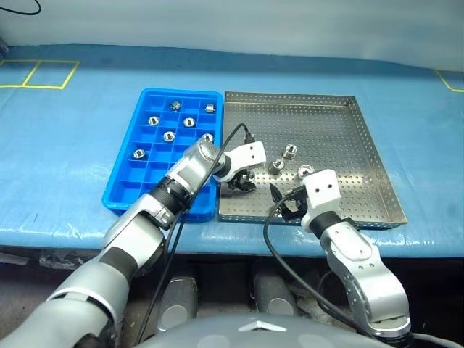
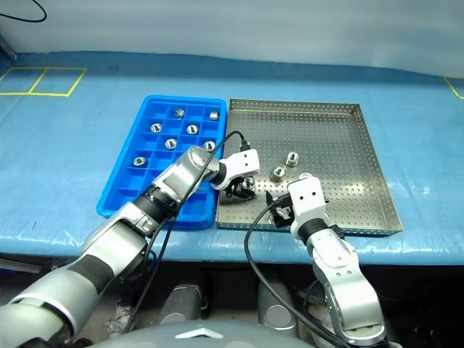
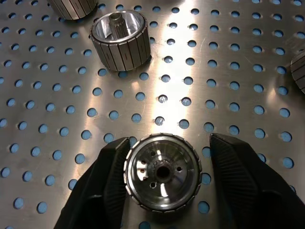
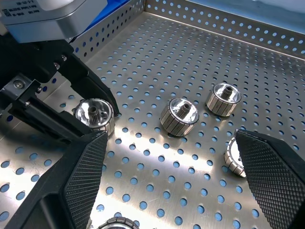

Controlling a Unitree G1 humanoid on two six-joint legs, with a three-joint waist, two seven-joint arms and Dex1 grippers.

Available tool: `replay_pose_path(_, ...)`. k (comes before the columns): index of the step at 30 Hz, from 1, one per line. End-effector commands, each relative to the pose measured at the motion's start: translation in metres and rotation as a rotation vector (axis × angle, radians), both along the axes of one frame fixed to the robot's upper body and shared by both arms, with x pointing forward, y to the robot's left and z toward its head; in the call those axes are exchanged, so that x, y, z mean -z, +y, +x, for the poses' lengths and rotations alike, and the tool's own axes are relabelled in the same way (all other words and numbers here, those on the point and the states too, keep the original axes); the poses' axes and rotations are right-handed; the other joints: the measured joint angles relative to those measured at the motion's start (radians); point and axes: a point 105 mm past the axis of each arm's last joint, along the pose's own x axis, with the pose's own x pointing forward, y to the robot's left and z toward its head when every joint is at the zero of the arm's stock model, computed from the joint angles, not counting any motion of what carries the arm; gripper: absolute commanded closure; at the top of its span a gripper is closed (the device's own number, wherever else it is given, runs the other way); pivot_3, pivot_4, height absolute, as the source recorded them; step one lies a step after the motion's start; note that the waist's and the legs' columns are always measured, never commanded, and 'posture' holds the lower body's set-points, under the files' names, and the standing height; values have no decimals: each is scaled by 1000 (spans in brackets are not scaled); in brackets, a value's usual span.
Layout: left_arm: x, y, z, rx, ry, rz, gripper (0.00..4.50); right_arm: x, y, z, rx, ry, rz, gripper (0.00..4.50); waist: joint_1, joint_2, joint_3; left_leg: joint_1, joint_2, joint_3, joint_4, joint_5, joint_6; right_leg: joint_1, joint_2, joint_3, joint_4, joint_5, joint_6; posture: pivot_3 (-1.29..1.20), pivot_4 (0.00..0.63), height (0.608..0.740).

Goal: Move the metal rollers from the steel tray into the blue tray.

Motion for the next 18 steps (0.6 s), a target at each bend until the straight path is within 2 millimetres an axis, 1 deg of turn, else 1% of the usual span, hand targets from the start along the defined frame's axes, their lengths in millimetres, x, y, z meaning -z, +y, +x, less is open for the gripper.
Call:
replay_pose_path(1, -17, -1, 7, -3, -57, -20, 2787, -13, 1, 2, -4, -61, 4, 0, 0, 0, 0, 0, 0, 0, 0, 0, 0, 0, 0, 0, 0, 0, 0, -109, 150, 740)
replay_pose_path(4, -34, -3, 15, -55, -103, -103, 2786, -13, 2, 3, -10, -60, 4, 0, -2, 0, 0, 0, 0, 0, 0, 0, 0, 0, 0, 0, 0, 0, 0, -89, 150, 740)
replay_pose_path(6, -51, -3, 21, -110, -141, -190, 2786, -13, 3, 4, -12, -60, 4, 0, -1, 0, 0, 0, 0, 0, 0, 0, 0, -1, 0, 0, 0, 0, 0, -86, 150, 740)
replay_pose_path(8, -68, 0, 26, -171, -183, -289, 2786, -13, 4, 4, -15, -60, 5, 0, 1, 0, 0, 0, 0, 0, 0, 0, 0, -1, 0, 0, 1, 0, 0, -86, 150, 740)
replay_pose_path(10, -84, 7, 32, -264, -224, -396, 2786, -13, 6, 3, -24, -60, 6, 0, 2, 0, 0, 0, 0, 0, 0, 0, 0, 0, 0, 0, 0, 0, 1, -77, 150, 740)
replay_pose_path(12, -98, 28, 40, -427, -328, -501, 2786, -13, 9, 3, -38, -60, 10, 0, 2, 0, 0, 0, 0, 0, 0, 0, 0, 0, 0, 0, 0, 1, 2, -69, 150, 740)
replay_pose_path(14, -105, 52, 43, -574, -428, -560, 2786, -13, 13, 3, -58, -62, 11, 0, 1, 0, 0, 1, 0, 0, -1, 0, 0, 0, 0, 0, 0, 2, 3, -60, 150, 740)
replay_pose_path(17, -102, 86, 34, -748, -511, -596, 2786, -16, 22, 3, -113, -78, 10, 0, 3, 0, 0, 2, 0, 0, -1, 0, 0, 0, 0, 0, 1, 3, 5, -27, 150, 740)
replay_pose_path(18, -100, 94, 29, -774, -528, -595, 2786, -17, 25, 3, -134, -84, 8, 0, 6, 0, 0, 2, 0, -1, -1, 0, 0, 1, 0, 0, 1, 3, 5, -18, 150, 740)
